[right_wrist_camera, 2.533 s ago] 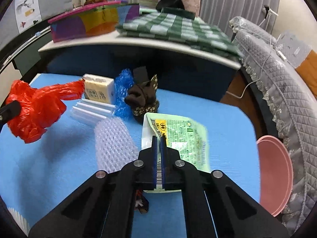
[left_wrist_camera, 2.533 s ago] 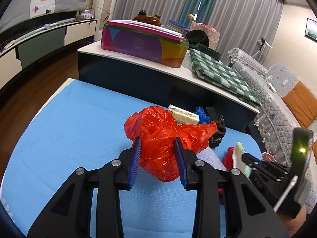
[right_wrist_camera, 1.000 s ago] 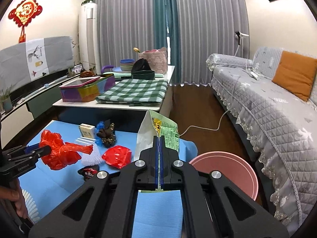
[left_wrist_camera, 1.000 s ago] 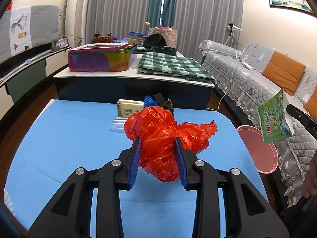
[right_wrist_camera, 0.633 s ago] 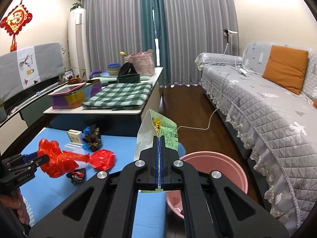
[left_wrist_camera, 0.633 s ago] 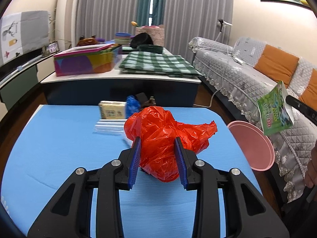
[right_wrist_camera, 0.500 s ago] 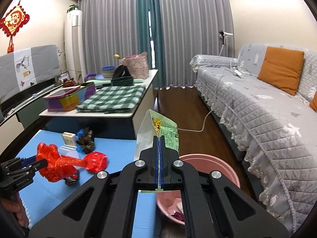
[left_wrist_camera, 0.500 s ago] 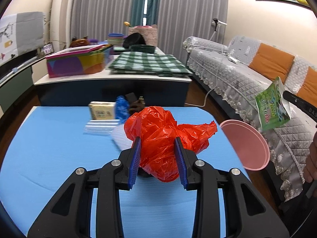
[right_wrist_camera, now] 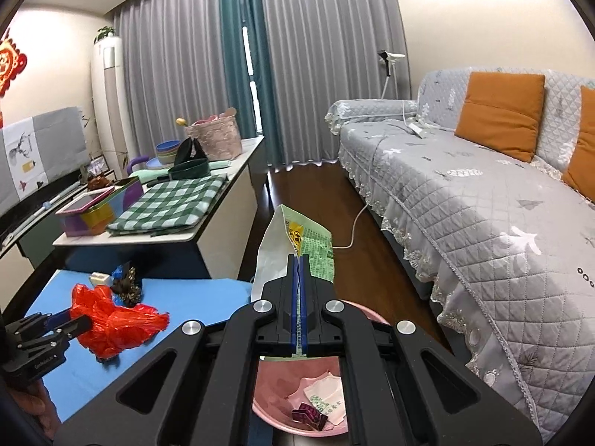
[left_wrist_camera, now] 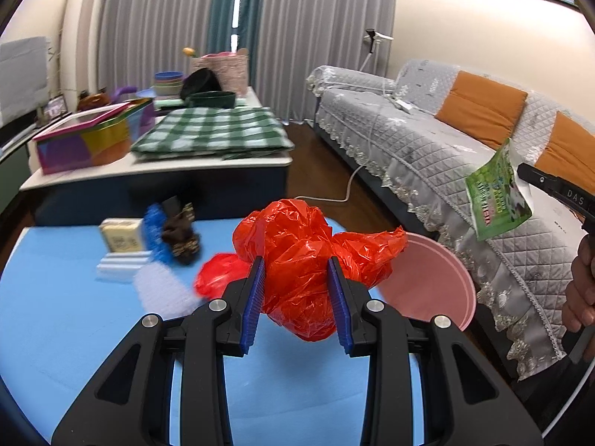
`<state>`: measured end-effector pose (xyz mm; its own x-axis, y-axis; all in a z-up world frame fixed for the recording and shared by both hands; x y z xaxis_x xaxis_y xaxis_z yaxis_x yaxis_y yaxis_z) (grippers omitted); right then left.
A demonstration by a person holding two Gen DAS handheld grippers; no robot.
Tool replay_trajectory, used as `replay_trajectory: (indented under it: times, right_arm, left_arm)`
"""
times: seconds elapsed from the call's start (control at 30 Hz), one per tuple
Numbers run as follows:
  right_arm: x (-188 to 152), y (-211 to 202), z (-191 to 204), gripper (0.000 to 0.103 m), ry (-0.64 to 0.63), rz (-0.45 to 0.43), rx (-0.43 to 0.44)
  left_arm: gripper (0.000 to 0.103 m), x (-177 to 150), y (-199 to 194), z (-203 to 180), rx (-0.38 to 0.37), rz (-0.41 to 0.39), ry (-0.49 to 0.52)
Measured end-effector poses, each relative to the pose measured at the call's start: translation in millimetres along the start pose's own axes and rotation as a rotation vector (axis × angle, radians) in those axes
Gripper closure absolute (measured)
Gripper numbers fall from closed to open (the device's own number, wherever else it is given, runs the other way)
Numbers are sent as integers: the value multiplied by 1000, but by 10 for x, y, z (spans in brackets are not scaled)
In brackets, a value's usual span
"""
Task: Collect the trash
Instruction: 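Carry the green packet in the right tool and red bag in the left tool over the bucket, then open the right tool to drop the green packet while the left tool drops the red bag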
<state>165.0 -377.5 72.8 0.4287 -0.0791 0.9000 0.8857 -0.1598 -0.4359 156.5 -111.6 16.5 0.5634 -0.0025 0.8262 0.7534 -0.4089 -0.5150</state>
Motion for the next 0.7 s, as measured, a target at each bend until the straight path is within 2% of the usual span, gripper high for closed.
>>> replay_trajectory:
  times: [0.37, 0.7]
  right_arm:
    - [93, 247, -218, 102, 18, 23, -18]
    - [41, 491, -251, 102, 9, 57, -20]
  left_arm:
    - [70, 192, 568, -492, -88, 25, 36]
    - [70, 157, 1055, -755, -137, 86, 65]
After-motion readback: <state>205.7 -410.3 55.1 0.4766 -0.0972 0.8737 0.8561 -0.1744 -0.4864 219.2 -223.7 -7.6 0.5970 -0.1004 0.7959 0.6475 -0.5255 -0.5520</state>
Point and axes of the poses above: each gripper's, at about its wrist camera, not at the fingertips, and y roughly the way its jaws point, z to its left, x to its top, the point moved 3 cm from there along y, roughly the way its jaws point, and after that the axes turned 13 degrees about -x, right-handed, at the moved point
